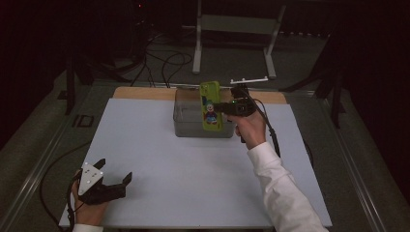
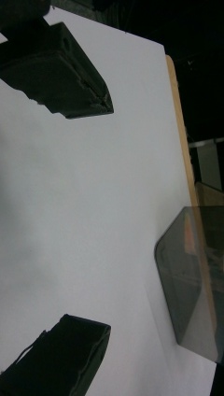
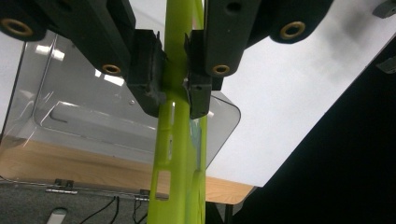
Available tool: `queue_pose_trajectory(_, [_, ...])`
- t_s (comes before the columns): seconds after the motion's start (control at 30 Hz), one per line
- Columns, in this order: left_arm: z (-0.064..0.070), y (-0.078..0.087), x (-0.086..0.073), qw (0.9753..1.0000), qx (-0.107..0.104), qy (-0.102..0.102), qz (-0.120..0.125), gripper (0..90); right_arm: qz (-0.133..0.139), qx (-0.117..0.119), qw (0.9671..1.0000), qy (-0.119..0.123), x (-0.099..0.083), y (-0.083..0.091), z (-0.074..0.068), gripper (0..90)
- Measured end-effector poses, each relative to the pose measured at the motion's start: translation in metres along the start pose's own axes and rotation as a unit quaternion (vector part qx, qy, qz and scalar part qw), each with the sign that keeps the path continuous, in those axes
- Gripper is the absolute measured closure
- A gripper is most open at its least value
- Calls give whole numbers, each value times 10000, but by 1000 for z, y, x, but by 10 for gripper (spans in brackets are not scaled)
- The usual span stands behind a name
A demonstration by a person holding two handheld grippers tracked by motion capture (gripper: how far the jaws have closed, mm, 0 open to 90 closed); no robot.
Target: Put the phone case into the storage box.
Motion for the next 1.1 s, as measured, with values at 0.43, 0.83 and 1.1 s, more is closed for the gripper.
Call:
queue_pose_trajectory(0.43, [0,0,0,10000,2,14,4,0,11,-153,9998,-114,11,1,9,781])
queue_pose_trajectory(0.83, [-1,1,0,10000,16,20,5,0,4,-344,9991,-256,22,2,20,780])
queue_pose_trajectory(1.1, [-1,1,0,10000,21,24,6,0,-41,-482,9981,-370,25,-2,27,780])
Point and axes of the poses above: each handheld gripper's, and its own axes: y roughly backward along the jaws, x roughly out of its top, z roughly to its right, the point moved 10 cm from there along -y, roughly forward along the jaws, and after that the axes turned 7 degrees about x, right-handed, at the moved point
